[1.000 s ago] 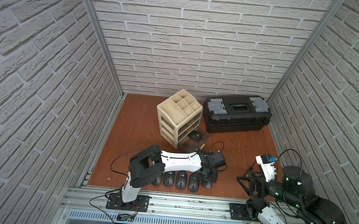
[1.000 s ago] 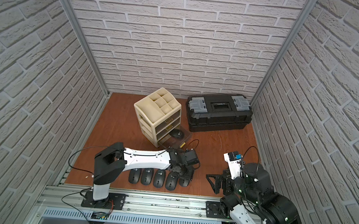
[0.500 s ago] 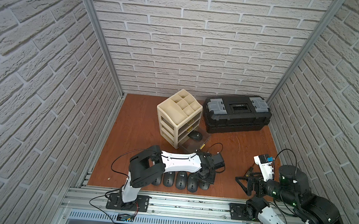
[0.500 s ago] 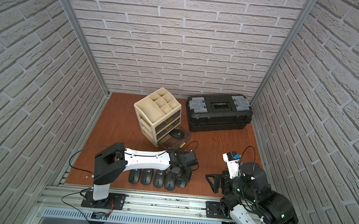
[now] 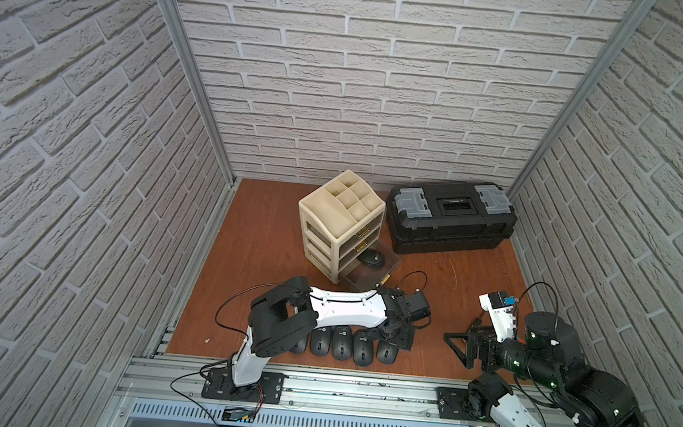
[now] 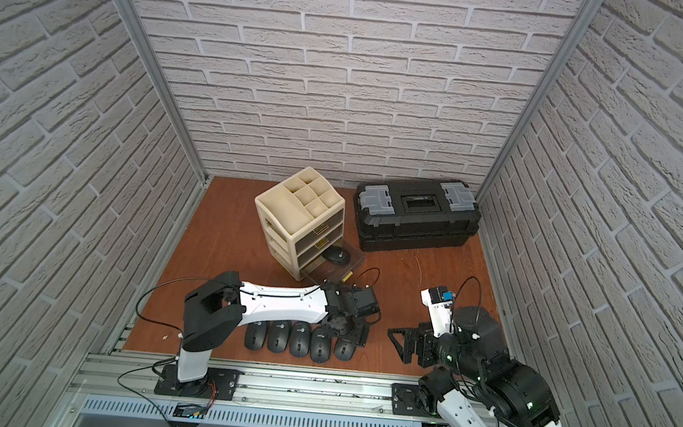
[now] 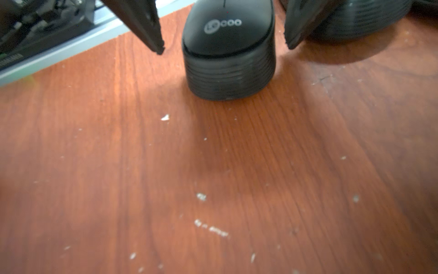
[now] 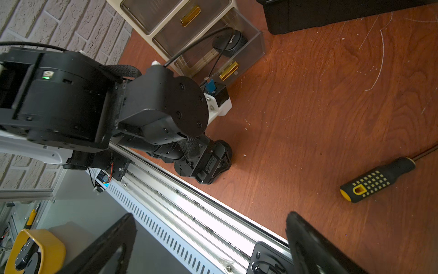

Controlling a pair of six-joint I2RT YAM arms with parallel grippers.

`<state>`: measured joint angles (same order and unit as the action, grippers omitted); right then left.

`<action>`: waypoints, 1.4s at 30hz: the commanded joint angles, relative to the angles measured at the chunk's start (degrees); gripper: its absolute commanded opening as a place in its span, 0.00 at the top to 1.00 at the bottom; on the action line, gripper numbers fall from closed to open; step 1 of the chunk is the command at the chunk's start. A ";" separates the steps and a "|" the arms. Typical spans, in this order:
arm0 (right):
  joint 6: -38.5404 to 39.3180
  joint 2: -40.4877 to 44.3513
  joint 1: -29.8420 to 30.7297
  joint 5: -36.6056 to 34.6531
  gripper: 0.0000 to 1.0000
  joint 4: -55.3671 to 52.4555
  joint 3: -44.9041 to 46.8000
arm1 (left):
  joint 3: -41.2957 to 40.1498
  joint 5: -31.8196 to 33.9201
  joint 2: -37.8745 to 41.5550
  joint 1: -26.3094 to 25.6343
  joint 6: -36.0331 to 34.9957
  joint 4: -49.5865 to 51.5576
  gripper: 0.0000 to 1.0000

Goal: Take the mice out of the drawer
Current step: Place the mouse at the center of the board, then adjust the mouse in the drawer.

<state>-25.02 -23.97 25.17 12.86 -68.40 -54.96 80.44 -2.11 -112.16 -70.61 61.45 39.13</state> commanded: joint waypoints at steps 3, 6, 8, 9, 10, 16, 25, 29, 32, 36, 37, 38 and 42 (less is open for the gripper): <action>-4.80 -0.29 -0.21 -2.49 0.04 9.38 1.69 | 5.13 4.16 2.79 1.15 -5.55 3.20 0.14; -7.02 -0.12 -0.21 -5.70 0.05 12.65 1.86 | 6.87 6.06 5.82 1.93 -9.32 3.83 0.15; -8.10 -0.52 -0.20 -7.03 0.06 14.53 1.90 | 8.01 6.92 7.68 2.84 -11.97 4.57 0.18; -8.93 -0.72 -0.21 -7.54 0.06 15.58 2.24 | 8.69 7.56 8.62 3.51 -13.36 5.10 0.21; -9.54 -0.97 -0.21 -7.70 0.07 16.73 2.75 | 9.19 7.80 9.27 4.14 -14.81 5.46 0.23; -14.28 -2.50 -0.20 -6.52 0.11 25.22 8.43 | 10.11 7.67 12.20 11.04 -23.33 4.87 0.48; -14.54 -6.91 -0.21 -6.60 0.15 30.26 10.66 | 14.88 7.88 6.69 18.72 -37.50 2.29 0.92; -14.03 -7.65 -0.20 -7.25 0.16 30.10 10.61 | 19.05 10.51 1.75 19.71 -45.83 3.32 1.00; -13.92 -7.93 -0.21 -7.67 0.16 29.87 10.93 | 22.21 12.56 -2.10 19.72 -51.50 3.96 1.00; -13.79 -7.89 -0.21 -7.86 0.16 29.25 11.15 | 26.63 17.93 -7.41 19.81 -56.18 6.00 1.00; -13.73 -7.85 -0.21 -8.05 0.16 29.13 11.20 | 27.27 19.02 -8.36 19.81 -57.02 6.29 1.00; -13.70 -7.68 -0.21 -8.15 0.16 29.03 11.28 | 27.69 20.26 -9.40 19.80 -57.78 6.28 1.00; -13.31 -7.66 -0.19 -8.58 0.16 28.48 11.48 | 27.82 25.08 -11.80 19.81 -60.39 5.06 1.00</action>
<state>-38.85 -31.88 25.17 5.26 -41.34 -44.34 106.96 17.45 -122.78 -51.11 5.30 43.79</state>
